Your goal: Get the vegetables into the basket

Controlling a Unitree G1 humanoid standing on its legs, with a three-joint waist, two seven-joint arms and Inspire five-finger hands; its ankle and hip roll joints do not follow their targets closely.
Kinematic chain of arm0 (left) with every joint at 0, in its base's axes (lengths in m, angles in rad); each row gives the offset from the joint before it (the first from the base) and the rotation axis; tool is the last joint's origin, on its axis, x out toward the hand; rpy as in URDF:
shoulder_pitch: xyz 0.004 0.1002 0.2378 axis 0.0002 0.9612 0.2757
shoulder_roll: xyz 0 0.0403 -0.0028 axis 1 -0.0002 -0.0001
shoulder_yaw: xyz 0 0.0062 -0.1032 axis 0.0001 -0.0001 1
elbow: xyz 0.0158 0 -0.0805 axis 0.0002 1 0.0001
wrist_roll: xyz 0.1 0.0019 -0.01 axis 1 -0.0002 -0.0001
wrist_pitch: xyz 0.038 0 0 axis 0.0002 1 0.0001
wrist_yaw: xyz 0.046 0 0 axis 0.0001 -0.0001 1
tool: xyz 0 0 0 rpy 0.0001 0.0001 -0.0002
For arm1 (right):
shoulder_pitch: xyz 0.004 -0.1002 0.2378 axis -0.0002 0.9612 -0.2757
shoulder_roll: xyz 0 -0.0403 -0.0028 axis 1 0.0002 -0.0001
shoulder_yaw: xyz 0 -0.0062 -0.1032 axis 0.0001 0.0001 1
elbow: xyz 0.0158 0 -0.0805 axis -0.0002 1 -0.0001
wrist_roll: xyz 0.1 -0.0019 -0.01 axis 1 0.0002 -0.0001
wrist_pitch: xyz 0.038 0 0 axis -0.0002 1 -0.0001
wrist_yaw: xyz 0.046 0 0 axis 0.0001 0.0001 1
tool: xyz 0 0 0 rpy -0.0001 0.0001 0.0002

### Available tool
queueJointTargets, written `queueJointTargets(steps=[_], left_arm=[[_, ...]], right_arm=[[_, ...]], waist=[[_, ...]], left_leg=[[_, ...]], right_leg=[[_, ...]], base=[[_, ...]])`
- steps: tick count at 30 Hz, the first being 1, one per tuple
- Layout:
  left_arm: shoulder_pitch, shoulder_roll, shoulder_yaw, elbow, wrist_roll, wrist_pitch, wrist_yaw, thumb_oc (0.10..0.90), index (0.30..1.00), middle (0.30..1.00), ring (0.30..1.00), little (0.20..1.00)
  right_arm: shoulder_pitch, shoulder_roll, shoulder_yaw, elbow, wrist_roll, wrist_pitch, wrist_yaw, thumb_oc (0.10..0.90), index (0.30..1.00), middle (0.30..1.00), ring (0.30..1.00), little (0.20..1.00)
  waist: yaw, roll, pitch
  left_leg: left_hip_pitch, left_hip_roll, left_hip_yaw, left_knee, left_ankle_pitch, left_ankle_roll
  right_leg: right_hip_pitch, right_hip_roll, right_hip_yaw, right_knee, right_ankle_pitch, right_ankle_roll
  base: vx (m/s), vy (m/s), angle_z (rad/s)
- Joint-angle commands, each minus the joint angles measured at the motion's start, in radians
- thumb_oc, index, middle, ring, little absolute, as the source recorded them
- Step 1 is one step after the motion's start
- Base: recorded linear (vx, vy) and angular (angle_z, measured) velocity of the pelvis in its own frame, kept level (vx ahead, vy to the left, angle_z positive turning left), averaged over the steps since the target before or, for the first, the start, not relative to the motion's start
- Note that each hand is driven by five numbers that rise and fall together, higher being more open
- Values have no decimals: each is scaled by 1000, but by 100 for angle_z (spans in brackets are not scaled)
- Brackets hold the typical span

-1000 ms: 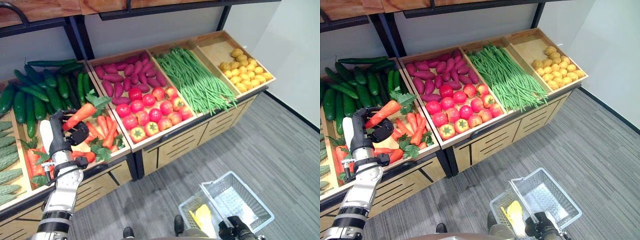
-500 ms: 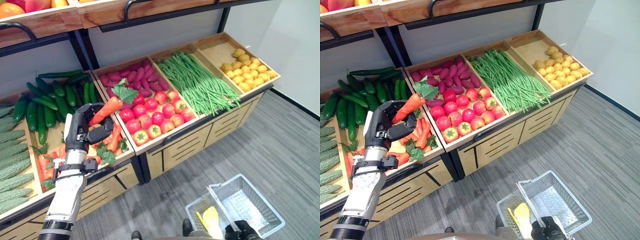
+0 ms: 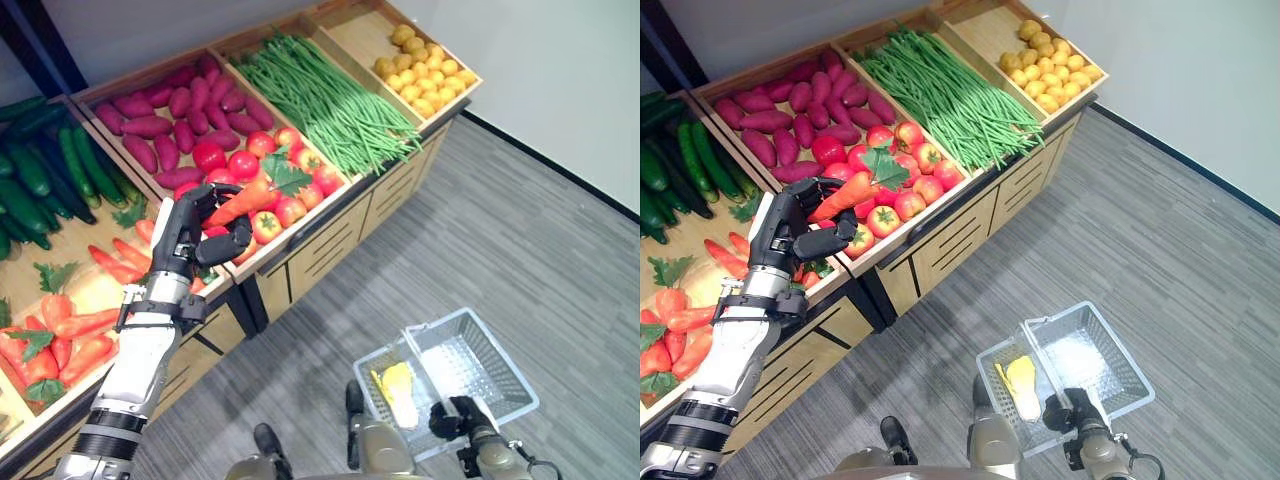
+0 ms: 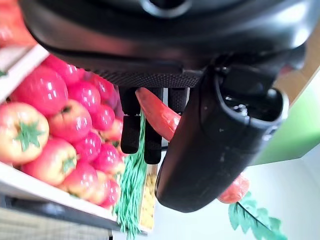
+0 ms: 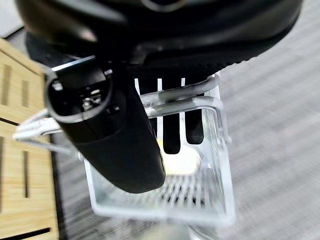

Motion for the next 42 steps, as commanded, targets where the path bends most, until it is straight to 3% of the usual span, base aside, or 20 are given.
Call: queueJointTargets(steps=[1,4,10,15,17,18,19,21,22,25,27,31,32,37,42], left_arm=[[-35,41,55,-125,-37,-111,-20,400,300,300,300,300],[-17,41,68,-136,-44,-112,-29,400,300,300,300,300],[1,20,74,-127,-62,-111,-44,400,300,300,300,300],[-34,-13,36,-121,-83,-109,-48,400,300,300,300,300],[-63,-24,7,-116,-92,-108,-52,400,300,300,300,300],[-79,-30,-11,-116,-91,-111,-52,400,300,300,300,300],[-85,-36,-26,-125,-95,-113,-50,400,300,300,300,300],[-89,-42,-35,-120,-86,-113,-39,400,300,300,300,300],[-89,-45,-38,-120,-82,-113,-33,400,300,300,300,300],[-91,-38,-44,-122,-72,-122,-17,400,300,300,300,300],[-87,-31,-41,-128,-64,-124,-12,400,300,300,300,300],[-96,-21,-61,-126,-78,-125,-27,400,300,300,300,300],[-92,-13,-70,-122,-74,-129,-33,400,300,300,300,300],[-105,2,-74,-109,-76,-137,-30,400,300,300,300,300],[-95,8,-74,-89,-83,-136,-34,400,300,300,300,300]], right_arm=[[5,-42,18,-3,42,-44,-17,400,300,300,300,300],[8,-46,18,9,40,-41,-18,400,300,300,300,300],[39,-51,4,12,43,-42,-18,400,300,300,300,300],[55,-80,-19,10,61,-40,-25,400,300,300,300,300],[54,-94,-23,14,71,-41,-31,400,300,300,300,300],[39,-115,-26,13,83,-40,-33,400,300,300,300,300],[24,-128,-25,20,88,-37,-40,400,300,300,300,300],[10,-136,-29,32,98,-36,-52,400,300,300,300,300],[7,-139,-28,43,101,-35,-57,400,300,300,300,300],[8,-147,-21,57,92,-38,-60,400,300,300,300,300],[5,-149,-13,63,90,-40,-59,400,300,300,300,300],[25,-142,-15,65,81,-37,-49,400,300,300,300,300],[27,-135,-18,65,84,-36,-46,400,300,300,300,300],[24,-107,-10,55,80,-36,-45,400,300,300,300,300],[16,-85,-14,65,79,-34,-47,400,300,300,300,300]], waist=[[7,-13,-120],[18,-21,-137],[4,-11,-152],[-24,9,-140],[-29,8,-129],[-19,1,-102],[-3,6,-88],[17,0,-86],[25,0,-86],[39,5,-92],[54,16,-92],[39,22,-113],[32,12,-124],[35,-10,-137],[41,-25,-129]], left_leg=[[-6,1,-109,24,-70,-57],[13,-4,-74,1,-61,-61],[33,20,-56,5,-43,-88],[14,69,-62,50,-12,-134],[-25,103,-80,132,-6,-156],[-82,125,-147,256,28,-165],[-108,98,-248,271,42,-167],[-149,46,-390,222,20,-151],[-149,41,-446,175,9,-145],[-180,53,-584,100,64,-153],[-185,21,-704,65,78,-157],[-152,15,-645,33,59,-143],[-137,-6,-621,19,44,-122],[-139,-38,-536,37,6,-94],[-125,-50,-468,59,-28,-75]], right_leg=[[54,-54,56,-59,71,87],[96,-44,24,-128,71,84],[130,5,34,-207,26,60],[152,44,50,-243,9,28],[161,57,59,-244,-4,5],[150,74,81,-230,-6,-29],[145,81,100,-217,-12,-35],[142,77,132,-223,-6,-28],[146,78,155,-223,-7,-20],[147,80,208,-227,-4,-7],[152,87,255,-221,-13,-2],[154,60,289,-221,-17,20],[139,36,314,-225,1,42],[93,-10,371,-250,58,82],[59,-30,359,-239,128,105]], base=[[-34,10,-61],[-5,-68,-38],[43,-130,-24],[10,-207,-18],[-52,-280,-6],[-115,-257,2],[-116,-174,-15],[15,-4,-59],[93,25,-78],[133,82,-64],[147,141,-61],[95,215,-69],[96,284,-45],[36,248,-56],[35,142,-55]])
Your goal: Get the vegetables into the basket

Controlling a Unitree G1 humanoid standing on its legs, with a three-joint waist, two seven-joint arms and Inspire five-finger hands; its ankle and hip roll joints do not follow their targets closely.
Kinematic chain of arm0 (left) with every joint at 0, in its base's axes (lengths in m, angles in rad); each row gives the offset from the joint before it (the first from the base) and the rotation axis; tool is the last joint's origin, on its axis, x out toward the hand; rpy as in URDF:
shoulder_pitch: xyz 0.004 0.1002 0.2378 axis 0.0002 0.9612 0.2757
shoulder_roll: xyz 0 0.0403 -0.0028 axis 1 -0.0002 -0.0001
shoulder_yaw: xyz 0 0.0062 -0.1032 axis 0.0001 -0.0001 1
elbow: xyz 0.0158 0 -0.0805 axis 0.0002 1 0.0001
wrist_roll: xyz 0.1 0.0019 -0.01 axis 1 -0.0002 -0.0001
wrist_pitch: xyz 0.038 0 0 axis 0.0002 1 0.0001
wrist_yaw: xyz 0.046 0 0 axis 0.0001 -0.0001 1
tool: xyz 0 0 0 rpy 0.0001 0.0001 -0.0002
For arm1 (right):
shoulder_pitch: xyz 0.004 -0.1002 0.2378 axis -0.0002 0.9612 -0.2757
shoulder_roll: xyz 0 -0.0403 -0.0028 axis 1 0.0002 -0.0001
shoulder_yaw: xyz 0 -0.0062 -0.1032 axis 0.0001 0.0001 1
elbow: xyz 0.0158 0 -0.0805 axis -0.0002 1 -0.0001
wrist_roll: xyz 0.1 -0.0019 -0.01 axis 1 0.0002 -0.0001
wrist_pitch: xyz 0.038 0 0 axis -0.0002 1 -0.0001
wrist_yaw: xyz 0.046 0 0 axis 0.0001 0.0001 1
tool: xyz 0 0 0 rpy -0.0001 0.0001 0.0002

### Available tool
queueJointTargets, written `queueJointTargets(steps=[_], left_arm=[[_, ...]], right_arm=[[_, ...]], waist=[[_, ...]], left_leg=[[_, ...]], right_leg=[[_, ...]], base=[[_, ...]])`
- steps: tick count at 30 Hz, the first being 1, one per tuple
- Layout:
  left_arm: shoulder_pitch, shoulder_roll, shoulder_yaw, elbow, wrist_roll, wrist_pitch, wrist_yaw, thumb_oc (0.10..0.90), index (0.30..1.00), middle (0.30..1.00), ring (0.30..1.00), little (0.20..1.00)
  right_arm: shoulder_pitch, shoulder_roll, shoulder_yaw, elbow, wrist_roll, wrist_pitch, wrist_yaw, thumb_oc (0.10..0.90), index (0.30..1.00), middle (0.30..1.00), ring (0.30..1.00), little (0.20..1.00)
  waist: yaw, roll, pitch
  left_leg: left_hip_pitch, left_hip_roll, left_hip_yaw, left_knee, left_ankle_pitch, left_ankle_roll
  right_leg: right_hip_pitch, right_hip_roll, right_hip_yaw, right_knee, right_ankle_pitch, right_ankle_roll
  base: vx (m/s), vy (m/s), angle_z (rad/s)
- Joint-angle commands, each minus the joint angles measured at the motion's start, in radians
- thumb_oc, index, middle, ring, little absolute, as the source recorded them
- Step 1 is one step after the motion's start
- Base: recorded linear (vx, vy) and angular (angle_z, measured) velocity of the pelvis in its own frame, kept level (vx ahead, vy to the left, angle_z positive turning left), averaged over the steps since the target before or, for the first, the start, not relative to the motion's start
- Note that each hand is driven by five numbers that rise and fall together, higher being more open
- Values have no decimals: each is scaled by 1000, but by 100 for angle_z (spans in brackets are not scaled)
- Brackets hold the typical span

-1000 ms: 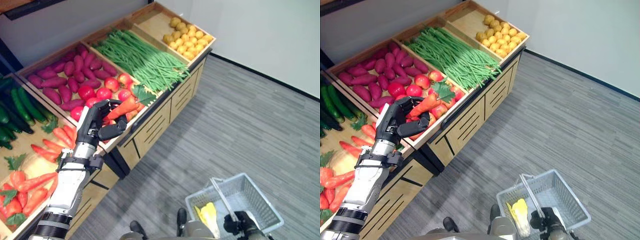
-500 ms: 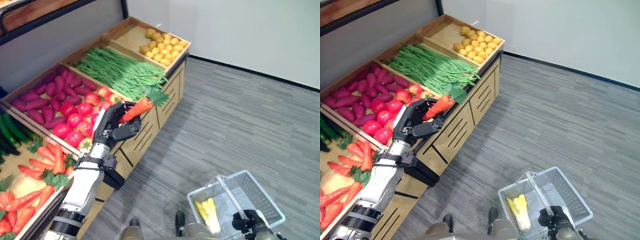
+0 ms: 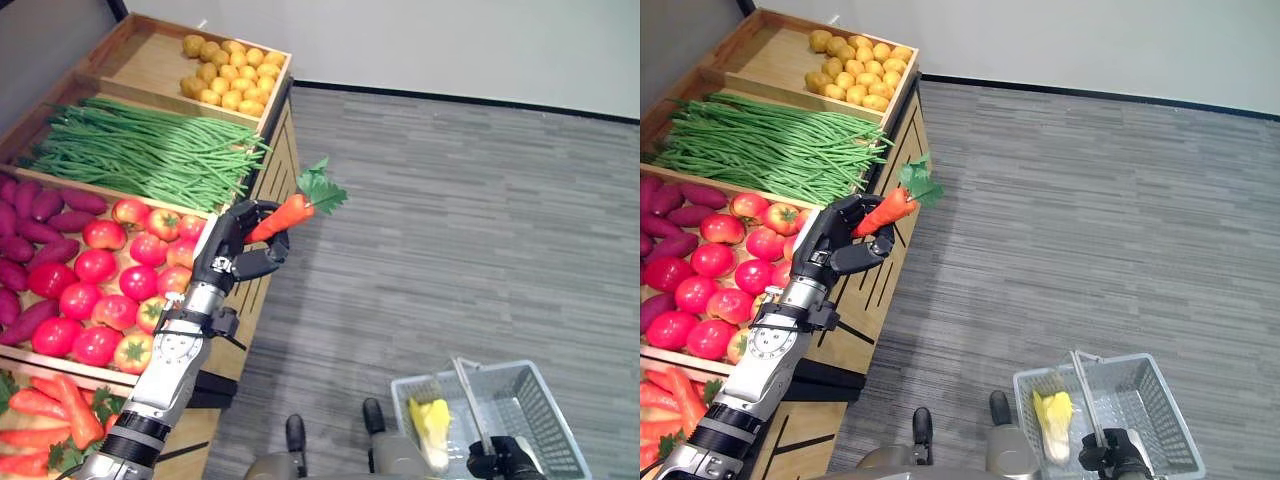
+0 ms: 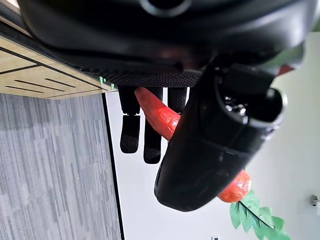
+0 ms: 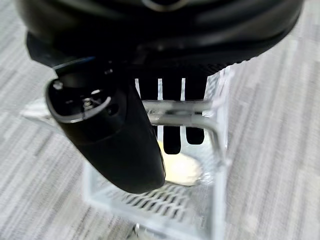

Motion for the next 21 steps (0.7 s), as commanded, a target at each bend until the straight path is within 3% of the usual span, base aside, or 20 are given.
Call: queueJointTargets(steps=[1,6,7,8,9,10,17,21], left_arm=[[-73,25,66,-103,-1,-119,-5,400,300,300,300,300],[-49,27,75,-108,1,-118,-13,400,300,300,300,300],[-39,40,84,-108,4,-116,-13,400,300,300,300,300],[-30,48,89,-110,6,-116,-16,400,300,300,300,300],[-30,48,90,-110,6,-115,-16,400,300,300,300,300],[-23,54,95,-112,7,-113,-20,400,300,300,300,300],[7,61,70,-102,24,-99,-57,400,300,300,300,300],[-28,88,-31,-76,79,-92,-63,400,300,300,300,300]], right_arm=[[-37,-28,8,-16,38,-52,-26,400,300,300,300,300],[-35,-34,0,-16,29,-54,-28,400,300,300,300,300],[-53,-39,7,-30,26,-58,-32,400,300,300,300,300],[-62,-41,13,-30,19,-60,-34,400,300,300,300,300],[-63,-41,13,-30,19,-60,-34,400,300,300,300,300],[-74,-46,19,-32,13,-60,-37,400,300,300,300,300],[-95,-95,40,-99,-18,-74,-51,400,300,300,300,300],[-138,-186,55,-348,-34,-97,-81,400,300,300,300,300]], waist=[[2,-47,-69],[-1,-46,-70],[20,-37,-58],[30,-29,-54],[29,-30,-57],[40,-24,-57],[51,-37,-103],[35,-32,-136]], left_leg=[[-50,57,-30,103,-85,-60],[-27,45,11,99,-99,-51],[-33,55,42,108,-101,-48],[-33,62,53,111,-107,-45],[-37,61,54,110,-103,-45],[-41,67,66,115,-105,-44],[10,79,90,77,-84,-71],[61,97,87,28,-62,-91]], right_leg=[[34,-72,8,45,42,82],[6,-94,6,24,127,100],[2,-107,-93,41,105,87],[14,-109,-147,64,68,80],[10,-109,-147,63,70,80],[24,-107,-190,86,33,71],[94,-86,-213,-27,26,68],[142,-60,-213,-82,17,63]], base=[[66,90,-56],[5,74,-16],[-129,64,-45],[-105,61,-72],[-71,33,-105],[-47,8,-87],[79,-91,-25],[83,-131,-1]])
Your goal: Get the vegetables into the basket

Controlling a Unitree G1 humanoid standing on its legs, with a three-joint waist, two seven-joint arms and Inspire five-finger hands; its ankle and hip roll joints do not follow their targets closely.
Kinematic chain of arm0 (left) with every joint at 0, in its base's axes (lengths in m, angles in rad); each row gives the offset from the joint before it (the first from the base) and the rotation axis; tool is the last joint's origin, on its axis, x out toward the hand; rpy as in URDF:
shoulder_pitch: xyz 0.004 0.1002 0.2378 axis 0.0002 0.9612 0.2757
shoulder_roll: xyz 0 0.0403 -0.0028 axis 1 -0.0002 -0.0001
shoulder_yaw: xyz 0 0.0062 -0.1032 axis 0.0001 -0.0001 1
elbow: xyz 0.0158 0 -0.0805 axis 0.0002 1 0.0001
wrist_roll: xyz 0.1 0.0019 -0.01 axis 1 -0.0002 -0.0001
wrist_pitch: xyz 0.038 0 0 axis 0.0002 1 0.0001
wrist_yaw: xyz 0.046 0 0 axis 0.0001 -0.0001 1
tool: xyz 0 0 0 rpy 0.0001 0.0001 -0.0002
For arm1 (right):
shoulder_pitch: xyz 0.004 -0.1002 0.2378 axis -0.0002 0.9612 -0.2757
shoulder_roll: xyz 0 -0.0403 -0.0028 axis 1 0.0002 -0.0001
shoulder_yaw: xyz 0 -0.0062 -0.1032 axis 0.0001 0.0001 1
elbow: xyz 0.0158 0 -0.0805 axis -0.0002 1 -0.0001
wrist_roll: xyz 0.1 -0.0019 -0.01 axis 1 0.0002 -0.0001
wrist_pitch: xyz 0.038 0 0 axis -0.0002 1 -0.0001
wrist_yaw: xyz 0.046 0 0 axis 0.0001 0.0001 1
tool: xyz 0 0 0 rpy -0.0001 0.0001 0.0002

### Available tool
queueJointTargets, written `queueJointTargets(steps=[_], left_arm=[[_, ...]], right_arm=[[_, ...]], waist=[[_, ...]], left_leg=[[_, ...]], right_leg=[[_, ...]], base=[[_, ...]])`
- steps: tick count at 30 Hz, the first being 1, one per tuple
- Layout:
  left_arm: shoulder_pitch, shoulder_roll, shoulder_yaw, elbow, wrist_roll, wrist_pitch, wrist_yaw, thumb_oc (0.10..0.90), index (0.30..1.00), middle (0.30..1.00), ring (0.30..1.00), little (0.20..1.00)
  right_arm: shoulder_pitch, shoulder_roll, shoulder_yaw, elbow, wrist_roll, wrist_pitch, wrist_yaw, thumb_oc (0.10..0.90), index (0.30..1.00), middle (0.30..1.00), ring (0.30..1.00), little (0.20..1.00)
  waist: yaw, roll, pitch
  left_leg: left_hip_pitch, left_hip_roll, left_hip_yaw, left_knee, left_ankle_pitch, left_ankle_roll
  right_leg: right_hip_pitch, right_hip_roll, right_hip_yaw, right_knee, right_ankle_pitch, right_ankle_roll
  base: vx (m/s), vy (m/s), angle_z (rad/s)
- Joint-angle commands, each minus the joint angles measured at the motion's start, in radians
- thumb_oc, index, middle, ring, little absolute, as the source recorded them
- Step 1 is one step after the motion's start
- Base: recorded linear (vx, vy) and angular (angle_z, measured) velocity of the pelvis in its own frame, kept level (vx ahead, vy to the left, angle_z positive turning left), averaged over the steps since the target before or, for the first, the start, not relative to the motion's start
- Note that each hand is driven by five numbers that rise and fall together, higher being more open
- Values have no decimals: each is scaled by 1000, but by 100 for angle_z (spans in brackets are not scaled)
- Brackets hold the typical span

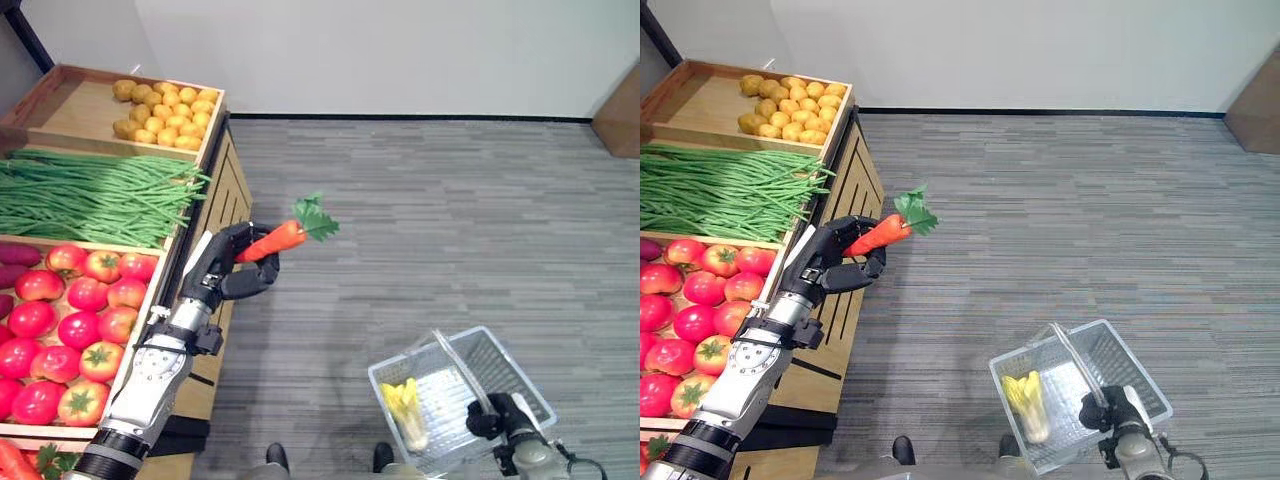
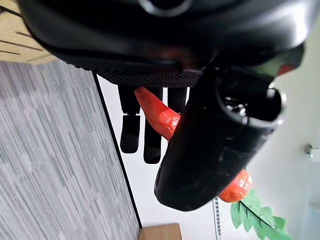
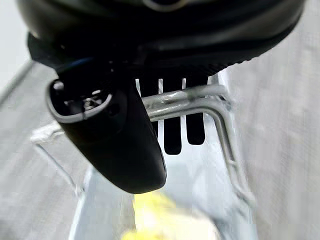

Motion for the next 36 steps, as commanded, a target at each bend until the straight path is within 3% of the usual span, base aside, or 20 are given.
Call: queueJointTargets(steps=[1,5,15,19,26,36], left_arm=[[-127,34,-25,-52,86,-97,10,400,300,300,300,300],[-208,98,-120,-36,197,-109,30,400,300,300,300,300],[-394,200,-338,-45,403,-139,40,400,300,300,300,300],[-432,200,-392,-24,442,-142,36,400,300,300,300,300],[-564,197,-565,17,661,-164,39,400,300,300,300,300],[-557,104,-599,102,754,-148,57,400,300,300,300,300]], right_arm=[[-97,-57,8,-98,-19,-123,-85,400,300,300,300,300],[-152,-91,55,-232,-41,-143,-91,400,300,300,300,300],[-277,-90,133,-309,-18,-165,-108,400,300,300,300,300],[-298,-101,148,-348,-17,-167,-106,400,300,300,300,300],[-334,-88,165,-464,59,-194,-95,400,300,300,300,300],[-320,-34,168,-639,169,-227,-61,400,300,300,300,300]], waist=[[3,-44,-80],[-3,-36,-94],[-19,-25,-107],[-24,-24,-108],[-42,-16,-110],[-53,-16,-114]], left_leg=[[-44,-28,-60,46,-60,-3],[-29,-20,-49,11,-42,-9],[-19,-5,-39,-1,-38,-19],[-18,-2,-34,-1,-37,-21],[-12,3,-29,-1,-42,-24],[-5,9,-20,-1,-45,-25]], right_leg=[[-70,-57,35,14,66,65],[-73,-48,51,5,68,64],[-79,-35,65,3,67,64],[-81,-31,72,3,65,64],[-81,-25,84,3,61,63],[-77,-18,88,3,55,59]], base=[[15,-53,-6],[-6,-33,-14],[-4,-15,-1],[2,-16,-8],[1,-8,-3],[2,-1,-1]])
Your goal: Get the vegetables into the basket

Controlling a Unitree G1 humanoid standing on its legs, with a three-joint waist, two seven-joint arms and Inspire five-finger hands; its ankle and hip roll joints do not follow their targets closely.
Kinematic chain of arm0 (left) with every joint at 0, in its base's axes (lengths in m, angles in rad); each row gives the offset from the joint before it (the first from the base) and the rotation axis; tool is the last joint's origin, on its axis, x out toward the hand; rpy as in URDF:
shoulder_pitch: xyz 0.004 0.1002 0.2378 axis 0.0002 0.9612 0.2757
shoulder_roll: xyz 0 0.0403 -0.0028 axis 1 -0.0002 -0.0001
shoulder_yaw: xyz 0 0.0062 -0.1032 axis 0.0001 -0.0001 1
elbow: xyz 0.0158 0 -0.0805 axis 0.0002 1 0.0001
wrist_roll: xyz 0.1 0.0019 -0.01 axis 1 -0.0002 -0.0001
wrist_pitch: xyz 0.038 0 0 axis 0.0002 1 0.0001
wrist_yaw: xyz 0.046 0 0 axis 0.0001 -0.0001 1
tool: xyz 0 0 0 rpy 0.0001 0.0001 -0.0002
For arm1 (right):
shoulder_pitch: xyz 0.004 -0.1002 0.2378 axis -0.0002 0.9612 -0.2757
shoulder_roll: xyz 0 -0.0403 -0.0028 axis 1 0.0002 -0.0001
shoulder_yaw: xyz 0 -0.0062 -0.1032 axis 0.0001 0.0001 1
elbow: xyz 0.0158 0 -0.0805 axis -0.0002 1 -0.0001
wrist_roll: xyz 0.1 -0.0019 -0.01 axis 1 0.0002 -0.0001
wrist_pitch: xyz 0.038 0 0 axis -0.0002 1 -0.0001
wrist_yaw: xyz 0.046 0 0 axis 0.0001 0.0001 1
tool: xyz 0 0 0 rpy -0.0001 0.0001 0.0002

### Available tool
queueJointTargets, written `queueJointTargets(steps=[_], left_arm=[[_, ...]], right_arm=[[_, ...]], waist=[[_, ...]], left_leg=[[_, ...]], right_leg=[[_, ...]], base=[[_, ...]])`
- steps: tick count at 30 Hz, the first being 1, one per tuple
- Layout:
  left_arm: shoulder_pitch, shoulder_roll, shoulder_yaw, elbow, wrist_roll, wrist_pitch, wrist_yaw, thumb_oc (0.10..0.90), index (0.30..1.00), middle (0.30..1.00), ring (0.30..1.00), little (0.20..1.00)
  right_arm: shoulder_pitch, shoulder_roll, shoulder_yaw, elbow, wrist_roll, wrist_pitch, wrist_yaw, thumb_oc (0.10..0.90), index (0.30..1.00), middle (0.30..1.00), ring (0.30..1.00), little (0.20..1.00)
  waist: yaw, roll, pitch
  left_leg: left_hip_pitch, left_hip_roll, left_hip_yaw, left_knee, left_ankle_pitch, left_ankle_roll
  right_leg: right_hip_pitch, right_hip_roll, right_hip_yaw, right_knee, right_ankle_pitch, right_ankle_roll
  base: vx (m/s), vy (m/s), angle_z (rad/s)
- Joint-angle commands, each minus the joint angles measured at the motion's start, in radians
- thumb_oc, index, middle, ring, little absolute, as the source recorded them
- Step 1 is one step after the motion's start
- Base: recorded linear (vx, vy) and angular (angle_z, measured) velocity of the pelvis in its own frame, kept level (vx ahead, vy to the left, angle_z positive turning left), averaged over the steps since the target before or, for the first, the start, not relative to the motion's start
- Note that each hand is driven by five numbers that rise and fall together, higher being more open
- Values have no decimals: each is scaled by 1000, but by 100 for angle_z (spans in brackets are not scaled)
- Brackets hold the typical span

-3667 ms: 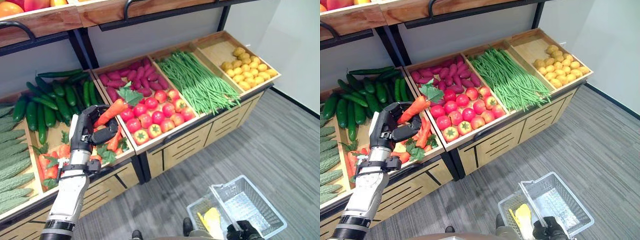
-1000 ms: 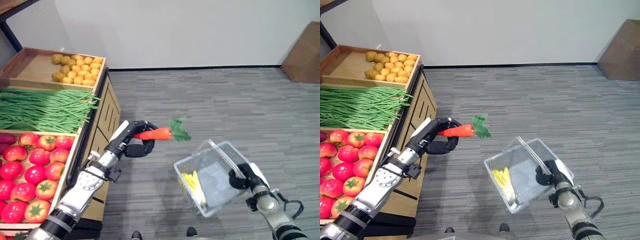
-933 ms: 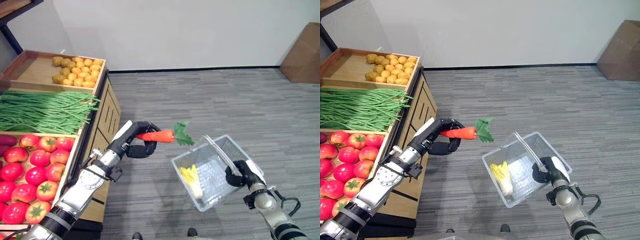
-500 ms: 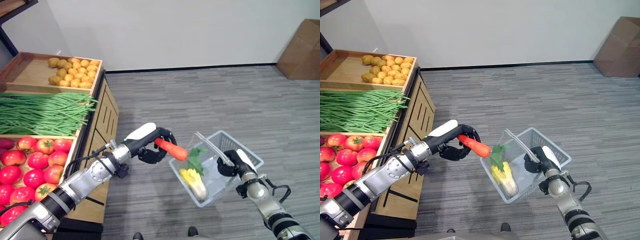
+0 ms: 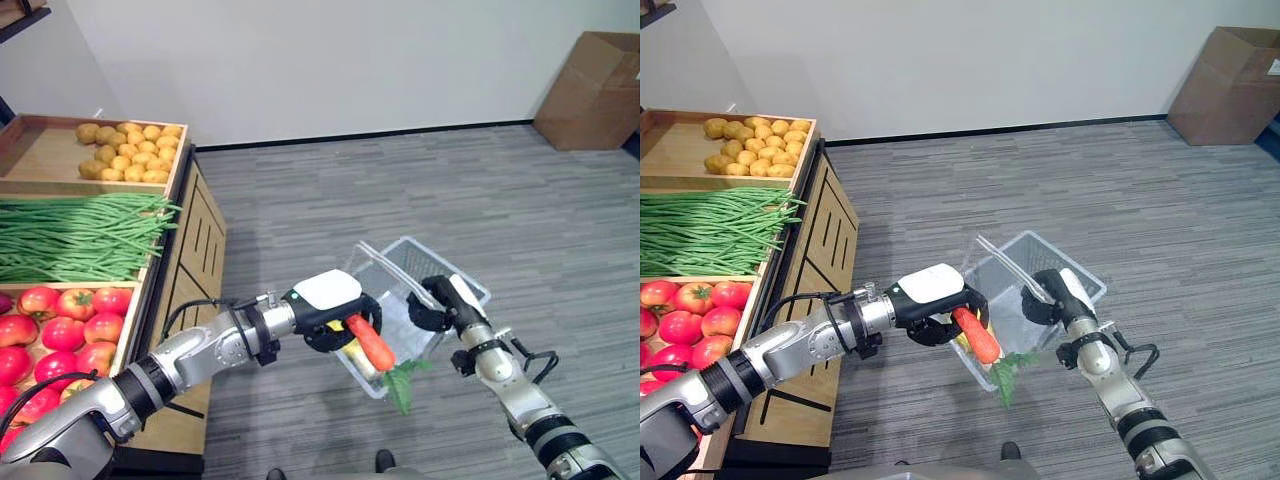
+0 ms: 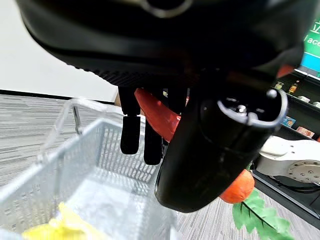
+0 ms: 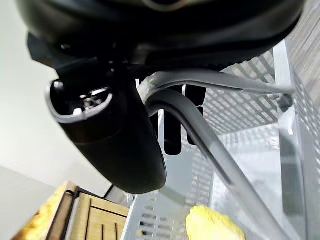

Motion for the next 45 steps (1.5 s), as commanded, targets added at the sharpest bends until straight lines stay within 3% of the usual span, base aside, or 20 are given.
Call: queueJointTargets(steps=[1,15,16,17,18,27,33,36,37,38,40,44,45], left_arm=[[-93,-37,30,43,23,-47,69,400,300,300,300,300],[-61,-179,84,295,189,32,189,400,300,300,300,300],[-56,-185,87,308,197,37,194,463,388,388,388,388],[-50,-190,96,328,215,48,205,639,635,635,635,635],[-37,-207,106,379,250,70,224,900,1000,1000,1000,1000],[22,-228,165,497,349,131,241,900,1000,1000,1000,1000],[34,-214,187,485,357,137,246,900,1000,1000,1000,1000],[98,-194,261,313,173,89,203,900,1000,1000,1000,1000],[150,-184,284,218,36,58,135,900,1000,1000,1000,1000],[153,-179,287,210,29,61,128,900,1000,1000,1000,1000],[195,-161,298,105,-120,39,53,900,1000,1000,1000,1000],[372,-108,369,-78,-560,67,-80,900,1000,1000,1000,1000],[372,-107,369,-79,-561,68,-80,900,1000,1000,1000,1000]], right_arm=[[-191,8,-46,-174,96,-178,-43,400,300,300,300,300],[-151,32,-1,-423,226,-204,45,400,300,300,300,300],[-145,30,0,-433,230,-204,49,400,300,300,300,300],[-137,31,1,-442,235,-203,53,400,300,300,300,300],[-124,29,10,-460,233,-202,61,400,300,300,300,300],[-56,16,-24,-477,229,-193,70,400,300,300,300,300],[-46,12,-35,-456,198,-188,64,400,300,300,300,300],[-22,15,-81,-371,95,-158,15,400,300,300,300,300],[-8,28,-113,-319,69,-143,-4,400,300,300,300,300],[-8,29,-112,-318,68,-143,-5,400,300,300,300,300],[-2,39,-139,-263,39,-132,-25,400,300,300,300,300],[9,55,-197,-92,-29,-100,-75,400,300,300,300,300],[9,55,-197,-92,-29,-100,-76,400,300,300,300,300]], waist=[[5,-35,-59],[-15,-39,-62],[-15,-39,-62],[-15,-40,-62],[-15,-40,-62],[-6,-41,-61],[0,-43,-61],[11,-44,-59],[18,-43,-59],[17,-44,-59],[23,-40,-59],[42,-38,-57],[42,-38,-57]], left_leg=[[6,16,-49,0,-52,-26],[11,19,-32,0,-53,-29],[11,20,-30,0,-53,-29],[11,21,-29,0,-52,-29],[12,21,-27,0,-52,-29],[6,21,-37,0,-49,-31],[3,22,-45,0,-47,-32],[-1,21,-58,0,-45,-31],[-2,21,-64,0,-44,-29],[-2,21,-64,0,-44,-28],[-3,19,-69,0,-44,-27],[-2,17,-84,0,-41,-24],[-2,17,-84,0,-41,-24]], right_leg=[[-35,-18,34,-1,29,73],[-38,-16,49,-1,30,70],[-38,-16,49,-1,30,70],[-39,-16,50,-1,30,69],[-41,-15,51,-1,30,69],[-35,-16,40,-1,26,66],[-29,-17,29,-1,24,64],[-22,-18,17,-1,20,62],[-21,-19,13,-1,19,61],[-20,-19,13,-1,19,61],[-18,-19,11,-1,19,59],[-12,-19,2,-1,16,56],[-11,-19,2,-1,16,56]], base=[[0,0,0],[-3,3,-5],[0,0,0],[0,0,0],[0,0,0],[-2,-1,0],[0,-1,1],[-2,-11,3],[3,-8,7],[5,-8,8],[3,-4,15],[-1,-9,7],[-12,-12,6]])
